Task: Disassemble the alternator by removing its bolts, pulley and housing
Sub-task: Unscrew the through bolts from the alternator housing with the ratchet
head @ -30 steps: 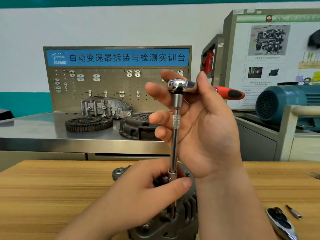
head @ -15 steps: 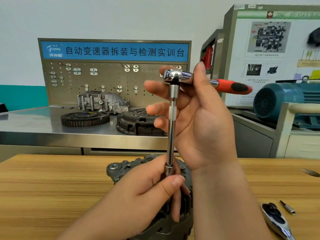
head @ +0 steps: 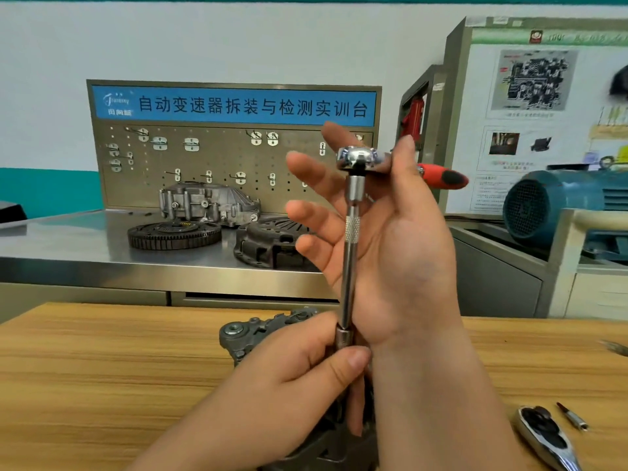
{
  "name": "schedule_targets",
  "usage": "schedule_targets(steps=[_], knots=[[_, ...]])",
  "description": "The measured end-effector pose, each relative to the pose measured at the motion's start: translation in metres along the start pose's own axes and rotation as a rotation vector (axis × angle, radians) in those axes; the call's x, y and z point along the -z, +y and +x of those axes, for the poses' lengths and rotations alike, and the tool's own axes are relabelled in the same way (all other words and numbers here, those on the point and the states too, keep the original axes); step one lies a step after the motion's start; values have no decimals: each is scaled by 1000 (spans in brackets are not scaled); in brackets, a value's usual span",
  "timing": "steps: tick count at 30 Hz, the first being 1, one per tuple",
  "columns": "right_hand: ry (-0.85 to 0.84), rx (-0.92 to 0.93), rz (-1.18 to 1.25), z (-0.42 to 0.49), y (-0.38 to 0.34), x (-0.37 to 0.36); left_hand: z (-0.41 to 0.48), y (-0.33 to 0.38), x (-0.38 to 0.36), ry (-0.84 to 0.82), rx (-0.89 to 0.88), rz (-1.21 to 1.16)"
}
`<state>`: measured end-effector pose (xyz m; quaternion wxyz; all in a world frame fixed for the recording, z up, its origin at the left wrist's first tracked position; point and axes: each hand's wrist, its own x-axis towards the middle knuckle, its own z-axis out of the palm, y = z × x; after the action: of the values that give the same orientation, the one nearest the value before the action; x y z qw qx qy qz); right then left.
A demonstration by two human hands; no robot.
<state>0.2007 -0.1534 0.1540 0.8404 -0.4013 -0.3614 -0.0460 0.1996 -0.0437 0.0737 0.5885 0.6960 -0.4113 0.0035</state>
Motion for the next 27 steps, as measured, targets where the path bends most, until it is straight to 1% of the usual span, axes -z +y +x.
schedule_targets(steps=[2,4,5,6,7,10,11,13,15,16,19,21,22,24,27], knots=[[45,146,-176,-1,2,-1,1,-1,0,15,-4,8],[107,362,-410,-2,2,-2,2,0,-1,21,-9,59],[126,441,-473,-3,2,-1,3,1,-2,19,-3,81],[130,472,-479,-3,2,-1,3,2,-2,16,1,91],[122,450,-434,-3,1,-2,3,2,-3,14,1,83],[52,240,-174,-3,-1,-3,2,2,-3,29,-2,18],[23,166,-117,-3,-2,-3,1,2,-2,31,-2,6],[-19,66,-80,-3,-3,-1,0,2,-1,25,-4,29],[-15,68,-102,-3,0,-1,-1,2,-1,22,-13,59],[-5,110,-140,-3,2,-3,0,2,0,30,-14,78],[32,313,-308,-3,2,-6,2,1,-1,61,-23,146],[41,396,-343,-3,0,-6,3,1,-2,72,-31,180],[42,398,-322,-4,0,-5,3,2,-2,69,-34,174],[40,341,-242,-4,-1,-5,3,2,-3,64,-44,117],[27,176,-110,-3,-2,-3,2,1,-4,59,-37,17]])
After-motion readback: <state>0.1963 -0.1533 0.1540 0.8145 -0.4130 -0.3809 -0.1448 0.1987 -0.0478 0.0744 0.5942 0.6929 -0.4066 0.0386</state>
